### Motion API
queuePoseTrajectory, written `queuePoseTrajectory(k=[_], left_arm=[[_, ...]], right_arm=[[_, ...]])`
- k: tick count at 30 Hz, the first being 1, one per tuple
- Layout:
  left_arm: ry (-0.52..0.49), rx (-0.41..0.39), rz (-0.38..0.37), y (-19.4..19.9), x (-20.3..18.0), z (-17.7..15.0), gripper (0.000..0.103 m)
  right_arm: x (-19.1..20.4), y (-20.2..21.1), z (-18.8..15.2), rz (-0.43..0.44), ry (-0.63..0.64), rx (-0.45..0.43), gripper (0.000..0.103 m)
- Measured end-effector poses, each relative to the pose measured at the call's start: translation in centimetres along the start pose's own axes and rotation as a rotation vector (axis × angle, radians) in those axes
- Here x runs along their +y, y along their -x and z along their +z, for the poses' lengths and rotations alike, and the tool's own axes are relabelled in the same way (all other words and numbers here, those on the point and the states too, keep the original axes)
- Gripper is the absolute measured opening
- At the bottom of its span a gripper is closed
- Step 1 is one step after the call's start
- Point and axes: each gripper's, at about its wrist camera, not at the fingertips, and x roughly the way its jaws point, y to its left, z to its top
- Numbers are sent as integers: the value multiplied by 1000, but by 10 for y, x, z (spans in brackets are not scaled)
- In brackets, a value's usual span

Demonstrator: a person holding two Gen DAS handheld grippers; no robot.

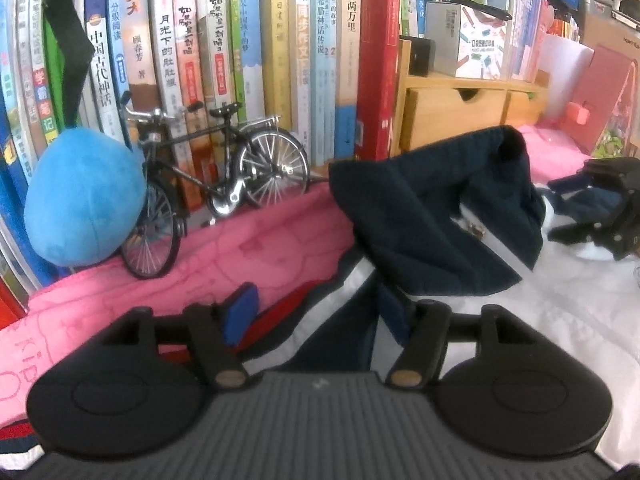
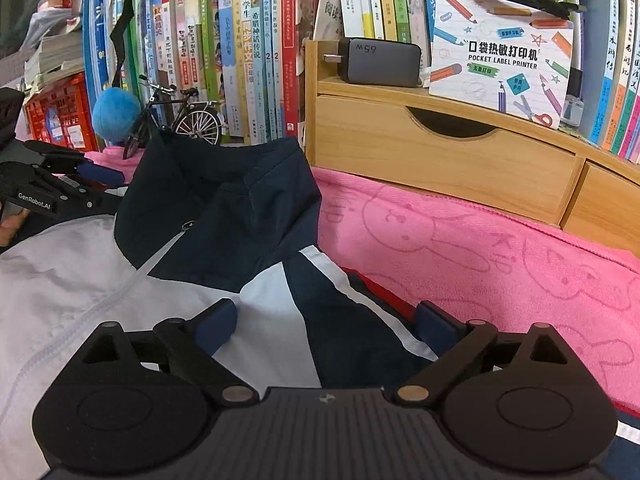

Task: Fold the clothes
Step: 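Fold the navy collar over the white body with the left gripper while the right gripper pins the jacket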

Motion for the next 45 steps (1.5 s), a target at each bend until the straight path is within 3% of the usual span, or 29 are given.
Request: queuePoseTrajectory(k=[2, 3, 4, 26, 28, 30, 33, 36, 38, 39, 40, 45], left_arm=[[-7, 11, -9, -3, -1, 1, 89], [-2, 23, 3, -6, -2, 2, 100], [4, 35, 18, -9, -2, 3, 103], [39, 30, 63, -9, -3, 5, 103], [52, 23, 68, -8, -5, 5, 96], [46, 0, 55, -5, -10, 5, 72], [37, -11, 45, -2, -16, 5, 55], [52, -21, 35, 0, -17, 5, 40], [70, -31, 36, 2, -15, 5, 26], [75, -36, 38, 3, -15, 5, 17], [80, -40, 41, 4, -16, 5, 13], [21, -90, 109, 14, -33, 5, 8]], right_arm=[[0, -1, 0, 5, -2, 4, 103], [0, -1, 0, 5, -2, 5, 103], [0, -2, 0, 5, -3, 6, 103], [4, -1, 1, -24, -9, 11, 103], [4, -2, 1, -26, -14, 12, 103], [4, -1, 1, -27, -17, 11, 102], [6, 1, 1, -22, -18, 0, 92], [12, 5, 3, -16, -10, -14, 73], [15, 7, 5, -27, -7, -19, 44], [17, 8, 6, -50, 2, -20, 37], [20, 9, 7, -80, 15, -22, 18], [38, 9, 11, -200, 145, -32, 8]])
